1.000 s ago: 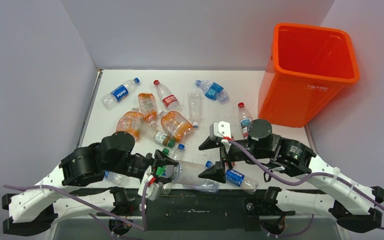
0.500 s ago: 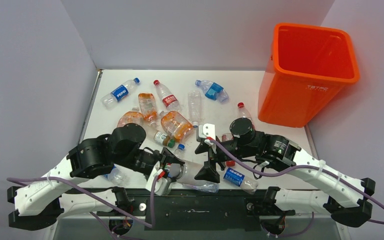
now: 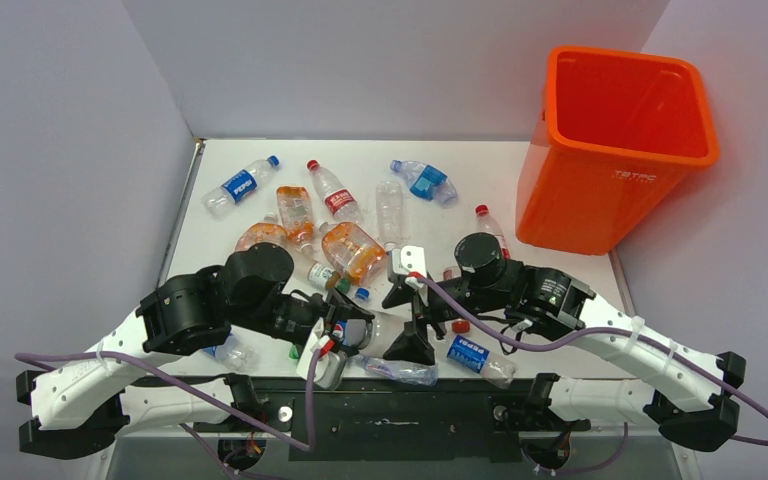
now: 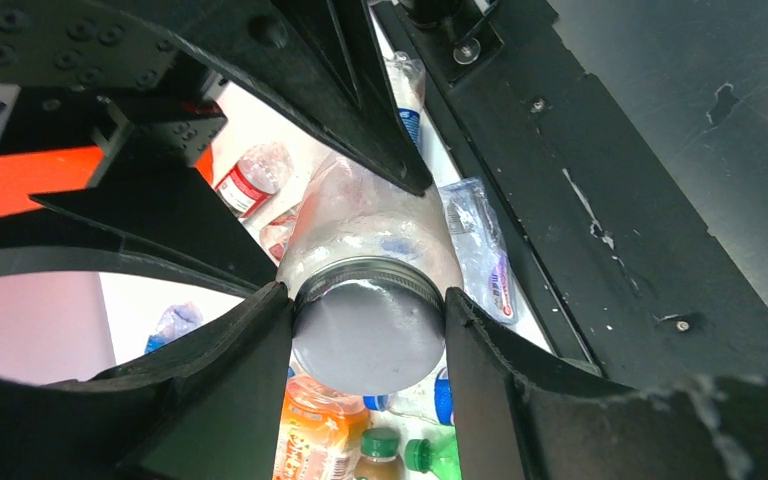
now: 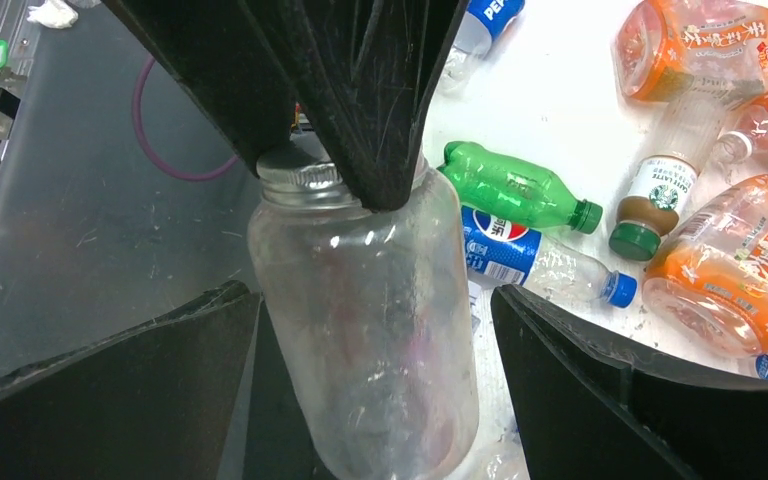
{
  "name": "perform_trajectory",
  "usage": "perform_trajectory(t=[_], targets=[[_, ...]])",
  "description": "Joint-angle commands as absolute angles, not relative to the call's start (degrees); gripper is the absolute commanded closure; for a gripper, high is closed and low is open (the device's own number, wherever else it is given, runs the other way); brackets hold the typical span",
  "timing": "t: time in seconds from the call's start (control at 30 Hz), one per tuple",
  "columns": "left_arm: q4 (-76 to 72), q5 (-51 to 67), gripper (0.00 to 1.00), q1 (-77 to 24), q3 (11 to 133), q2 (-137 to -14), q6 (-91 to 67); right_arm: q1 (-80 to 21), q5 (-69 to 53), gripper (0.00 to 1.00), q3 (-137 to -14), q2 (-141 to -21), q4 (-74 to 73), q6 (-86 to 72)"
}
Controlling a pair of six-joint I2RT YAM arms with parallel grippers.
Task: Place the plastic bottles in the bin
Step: Pick up the plastic bottle at the center of the board.
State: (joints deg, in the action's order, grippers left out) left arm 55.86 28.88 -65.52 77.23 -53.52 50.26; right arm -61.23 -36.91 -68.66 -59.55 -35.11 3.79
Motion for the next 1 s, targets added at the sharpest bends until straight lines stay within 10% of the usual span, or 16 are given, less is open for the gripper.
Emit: perform_trajectory(t=[0.0, 0.4, 0.57, 0.73, 0.97], targets=[[49.86, 29.23, 1.0, -65.3, 79.32, -53.36, 51.26, -61.9, -38.04, 0.1, -68.3, -60.64, -29.38, 3.05], [47.62, 29.01, 1.0, -65.3, 79.69, -54.12, 51.57, -62.49, -37.63, 0.04, -68.03, -64.39, -28.88, 2.6], [46.12, 26.68, 0.99, -65.3, 78.28, -53.26, 51.01, -62.49, -37.11, 0.39, -69.02, -65.04, -29.96, 2.97], [35.82, 20.61, 0.02, -65.31, 70.74, -47.31, 46.54, -62.46, -30.57, 0.54, -68.06, -60.48, -23.93, 0.21], [-0.07, 5.92, 0.04, -65.3, 49.87, -32.14, 27.28, -62.4, -7.71, 0.54, -52.79, -45.26, 10.88, -15.3]])
